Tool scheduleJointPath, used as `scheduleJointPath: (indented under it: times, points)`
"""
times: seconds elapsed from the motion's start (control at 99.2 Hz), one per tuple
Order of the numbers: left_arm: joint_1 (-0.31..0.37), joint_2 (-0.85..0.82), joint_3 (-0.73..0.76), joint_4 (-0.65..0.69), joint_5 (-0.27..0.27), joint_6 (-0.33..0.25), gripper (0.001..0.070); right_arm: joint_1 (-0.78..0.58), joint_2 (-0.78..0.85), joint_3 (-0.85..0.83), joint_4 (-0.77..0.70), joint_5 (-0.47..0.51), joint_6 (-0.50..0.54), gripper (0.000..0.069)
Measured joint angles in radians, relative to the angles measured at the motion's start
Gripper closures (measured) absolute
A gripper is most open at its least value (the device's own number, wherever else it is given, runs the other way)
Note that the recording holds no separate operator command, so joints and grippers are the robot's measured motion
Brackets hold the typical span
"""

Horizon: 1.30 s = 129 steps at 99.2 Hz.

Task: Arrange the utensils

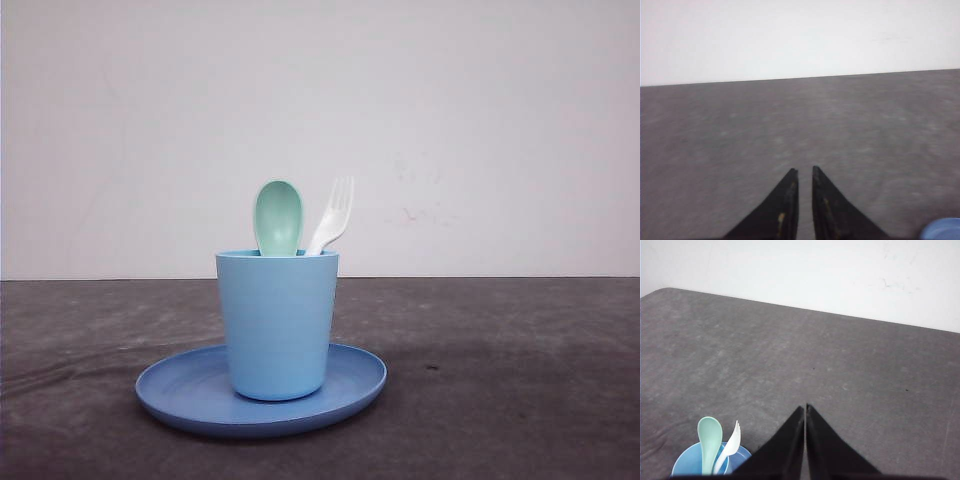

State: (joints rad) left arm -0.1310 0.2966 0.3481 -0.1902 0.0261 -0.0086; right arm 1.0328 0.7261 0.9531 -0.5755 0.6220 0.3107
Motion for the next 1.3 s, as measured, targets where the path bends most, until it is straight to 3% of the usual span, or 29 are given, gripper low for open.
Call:
scheduleJointPath:
  times: [0.151, 0.565, 1.301]
  points:
    - [0.030, -0.103, -0.153, -0.002, -0.108, -0.036, 0.0684, 0.000, 0.000, 0.000, 0.000, 0.000, 0.000, 0.0686]
    - [0.057, -0.285, -0.302, -0.026, -0.108, -0.051, 0.0684, 0.000, 0.000, 0.000, 0.000, 0.000, 0.000, 0.0686]
    - [0.059, -0.292, -0.307, -0.014, -0.108, -0.055, 0.0684, 0.000, 0.000, 0.000, 0.003, 0.000, 0.000, 0.0686]
